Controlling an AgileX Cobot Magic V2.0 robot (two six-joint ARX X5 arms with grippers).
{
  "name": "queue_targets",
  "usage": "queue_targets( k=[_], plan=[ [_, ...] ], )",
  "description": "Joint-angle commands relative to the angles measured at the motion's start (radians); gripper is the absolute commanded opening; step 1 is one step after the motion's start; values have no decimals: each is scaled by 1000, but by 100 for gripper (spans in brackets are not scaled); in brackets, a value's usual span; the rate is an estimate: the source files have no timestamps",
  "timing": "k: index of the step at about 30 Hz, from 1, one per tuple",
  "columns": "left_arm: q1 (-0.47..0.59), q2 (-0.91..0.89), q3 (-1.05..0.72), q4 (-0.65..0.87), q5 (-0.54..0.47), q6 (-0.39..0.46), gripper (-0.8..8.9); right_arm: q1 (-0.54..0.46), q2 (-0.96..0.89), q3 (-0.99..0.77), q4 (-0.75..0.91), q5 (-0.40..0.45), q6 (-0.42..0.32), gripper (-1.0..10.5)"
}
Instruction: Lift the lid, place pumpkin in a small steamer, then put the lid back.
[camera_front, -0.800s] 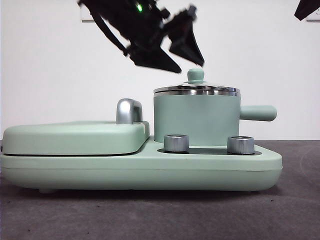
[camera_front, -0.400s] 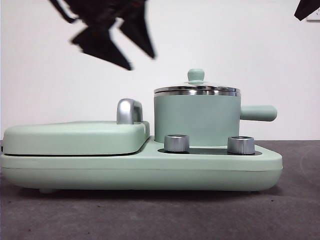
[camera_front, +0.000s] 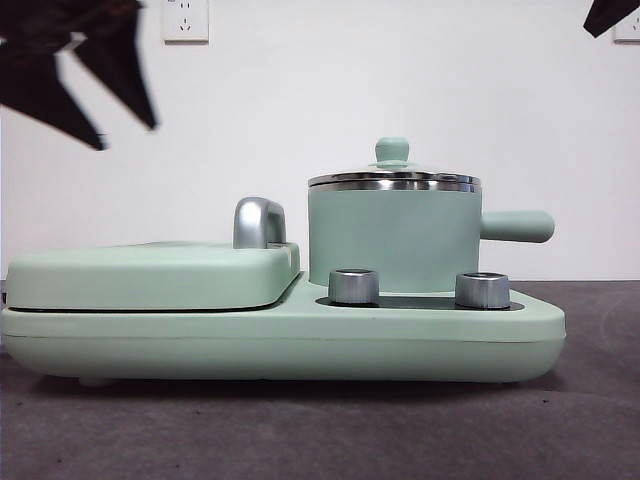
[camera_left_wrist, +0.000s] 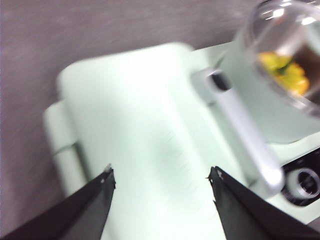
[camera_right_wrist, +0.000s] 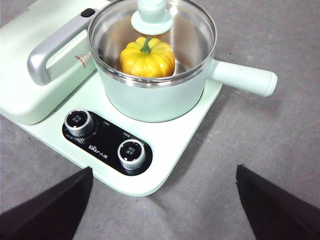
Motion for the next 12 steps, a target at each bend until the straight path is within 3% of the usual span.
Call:
queue_targets(
  k=[1,12],
  plan=[
    [29,-63,-35,-13,1,-4,303,6,29,4,10,0,19,441],
    [117,-311,-170,-170,-2,-13,303,6,196,4,69,-47,28,441]
  ],
)
